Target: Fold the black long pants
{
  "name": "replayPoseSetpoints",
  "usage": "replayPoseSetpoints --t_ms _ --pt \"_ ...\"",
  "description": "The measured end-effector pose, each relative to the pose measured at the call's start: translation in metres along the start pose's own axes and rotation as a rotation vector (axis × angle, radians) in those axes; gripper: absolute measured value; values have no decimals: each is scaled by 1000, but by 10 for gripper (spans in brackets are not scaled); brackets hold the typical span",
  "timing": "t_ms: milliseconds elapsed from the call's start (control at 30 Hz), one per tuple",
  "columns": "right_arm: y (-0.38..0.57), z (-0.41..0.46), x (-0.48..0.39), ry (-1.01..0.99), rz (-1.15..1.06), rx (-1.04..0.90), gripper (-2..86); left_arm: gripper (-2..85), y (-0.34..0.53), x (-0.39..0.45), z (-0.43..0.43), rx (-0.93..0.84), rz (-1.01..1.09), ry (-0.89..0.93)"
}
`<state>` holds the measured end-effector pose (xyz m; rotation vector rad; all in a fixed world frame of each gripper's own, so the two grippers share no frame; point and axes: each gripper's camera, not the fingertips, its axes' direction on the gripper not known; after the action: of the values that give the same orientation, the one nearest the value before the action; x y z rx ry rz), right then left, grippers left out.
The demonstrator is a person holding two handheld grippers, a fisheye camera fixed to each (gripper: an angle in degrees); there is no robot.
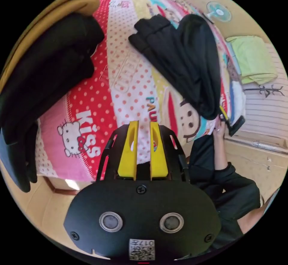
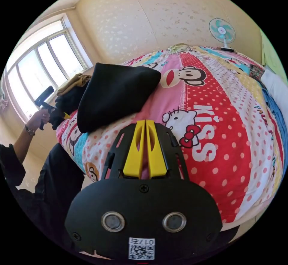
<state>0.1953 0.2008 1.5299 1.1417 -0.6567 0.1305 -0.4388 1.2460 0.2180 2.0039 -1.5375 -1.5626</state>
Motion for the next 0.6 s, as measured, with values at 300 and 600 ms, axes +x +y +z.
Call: replayPoseSetpoints --t_ms 300,600 --pt "13 -26 30 -119 46 19 5 115 -103 80 55 70 -26 351" --pt "23 -44 40 -160 47 36 5 51 31 86 46 337 -13 597"
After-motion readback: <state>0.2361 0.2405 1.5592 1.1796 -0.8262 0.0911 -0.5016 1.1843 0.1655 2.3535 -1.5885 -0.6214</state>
